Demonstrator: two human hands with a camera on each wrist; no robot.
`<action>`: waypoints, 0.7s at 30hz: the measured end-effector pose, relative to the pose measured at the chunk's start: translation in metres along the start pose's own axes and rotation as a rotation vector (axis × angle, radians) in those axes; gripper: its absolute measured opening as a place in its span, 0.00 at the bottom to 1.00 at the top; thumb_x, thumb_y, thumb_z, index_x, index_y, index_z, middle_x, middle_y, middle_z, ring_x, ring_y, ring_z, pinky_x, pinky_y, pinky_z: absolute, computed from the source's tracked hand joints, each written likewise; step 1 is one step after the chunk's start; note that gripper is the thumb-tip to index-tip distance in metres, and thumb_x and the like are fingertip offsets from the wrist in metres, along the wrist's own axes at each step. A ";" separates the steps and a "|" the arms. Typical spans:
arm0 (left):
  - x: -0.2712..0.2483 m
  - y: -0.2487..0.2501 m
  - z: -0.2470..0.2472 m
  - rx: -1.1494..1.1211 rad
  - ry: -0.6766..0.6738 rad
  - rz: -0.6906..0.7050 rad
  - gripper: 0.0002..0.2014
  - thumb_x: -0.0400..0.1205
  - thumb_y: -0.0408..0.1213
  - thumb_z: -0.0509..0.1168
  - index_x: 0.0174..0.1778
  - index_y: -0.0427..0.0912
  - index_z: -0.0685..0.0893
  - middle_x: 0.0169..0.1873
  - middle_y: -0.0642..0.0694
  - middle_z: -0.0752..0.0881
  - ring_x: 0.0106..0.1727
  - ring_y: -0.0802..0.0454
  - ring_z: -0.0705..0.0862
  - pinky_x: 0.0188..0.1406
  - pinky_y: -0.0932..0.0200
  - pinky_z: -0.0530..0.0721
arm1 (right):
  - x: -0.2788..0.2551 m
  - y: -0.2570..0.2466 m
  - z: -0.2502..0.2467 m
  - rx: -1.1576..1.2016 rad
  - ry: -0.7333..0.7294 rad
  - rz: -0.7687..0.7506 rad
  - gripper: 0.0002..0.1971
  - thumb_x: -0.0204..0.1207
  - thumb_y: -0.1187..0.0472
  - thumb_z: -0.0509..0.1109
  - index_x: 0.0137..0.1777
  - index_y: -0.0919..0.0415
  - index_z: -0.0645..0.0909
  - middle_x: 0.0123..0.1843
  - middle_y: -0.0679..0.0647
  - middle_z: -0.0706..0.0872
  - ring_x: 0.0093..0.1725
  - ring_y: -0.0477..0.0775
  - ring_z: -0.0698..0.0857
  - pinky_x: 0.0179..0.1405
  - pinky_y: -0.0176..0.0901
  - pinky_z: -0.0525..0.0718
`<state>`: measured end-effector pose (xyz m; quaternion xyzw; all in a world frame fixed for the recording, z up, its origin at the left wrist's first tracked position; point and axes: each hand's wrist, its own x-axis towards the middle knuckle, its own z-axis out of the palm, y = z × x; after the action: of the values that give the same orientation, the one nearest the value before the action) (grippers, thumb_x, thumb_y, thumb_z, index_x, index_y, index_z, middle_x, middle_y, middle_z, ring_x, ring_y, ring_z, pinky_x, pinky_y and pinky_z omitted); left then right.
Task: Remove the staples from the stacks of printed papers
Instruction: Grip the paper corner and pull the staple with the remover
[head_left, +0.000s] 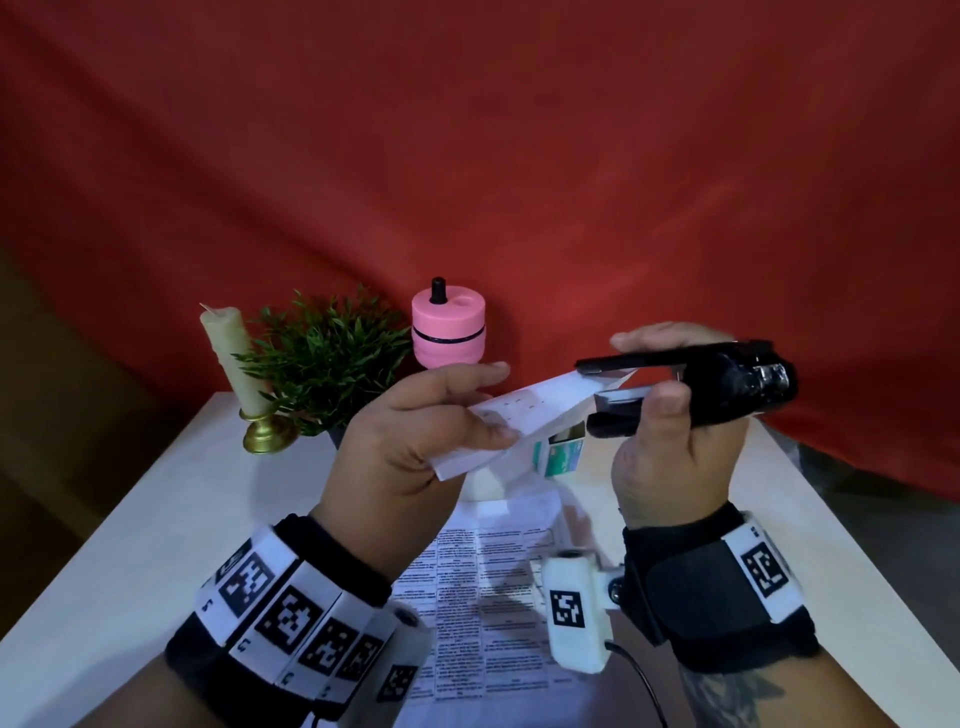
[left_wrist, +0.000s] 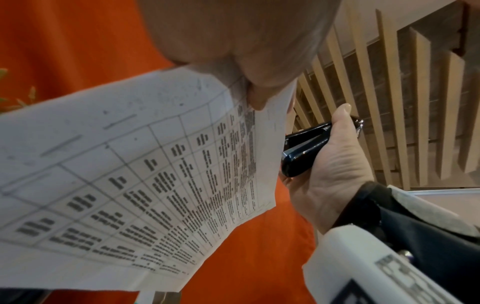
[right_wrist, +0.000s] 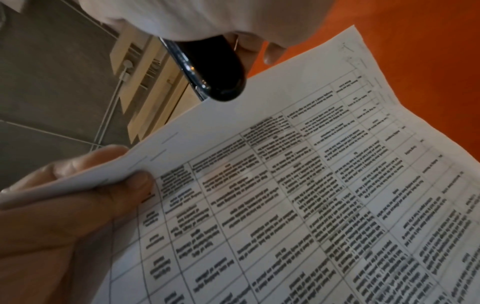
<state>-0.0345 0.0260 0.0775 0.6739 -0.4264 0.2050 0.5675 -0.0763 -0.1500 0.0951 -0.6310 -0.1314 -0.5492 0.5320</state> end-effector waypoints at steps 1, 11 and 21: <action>0.000 0.000 0.001 -0.016 0.005 -0.008 0.09 0.70 0.28 0.73 0.43 0.44 0.89 0.61 0.49 0.83 0.56 0.60 0.86 0.58 0.64 0.84 | 0.000 0.001 0.000 -0.002 -0.006 -0.009 0.27 0.80 0.36 0.60 0.51 0.63 0.76 0.47 0.61 0.83 0.48 0.51 0.85 0.52 0.42 0.80; 0.013 0.028 -0.001 0.107 0.015 -0.238 0.19 0.80 0.25 0.68 0.43 0.61 0.85 0.39 0.68 0.89 0.44 0.70 0.86 0.41 0.77 0.80 | 0.009 -0.012 0.009 0.071 0.008 0.231 0.22 0.72 0.30 0.66 0.44 0.48 0.84 0.37 0.48 0.87 0.36 0.50 0.85 0.37 0.42 0.84; 0.022 0.040 0.004 -0.094 -0.014 -0.499 0.08 0.78 0.31 0.72 0.40 0.50 0.86 0.38 0.53 0.92 0.41 0.57 0.90 0.41 0.62 0.89 | 0.027 -0.018 0.020 -0.217 -0.138 0.458 0.34 0.66 0.27 0.61 0.34 0.64 0.79 0.34 0.65 0.85 0.36 0.62 0.85 0.39 0.58 0.84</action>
<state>-0.0555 0.0148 0.1173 0.7324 -0.2598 0.0339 0.6284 -0.0692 -0.1374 0.1305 -0.7335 0.0386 -0.3809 0.5616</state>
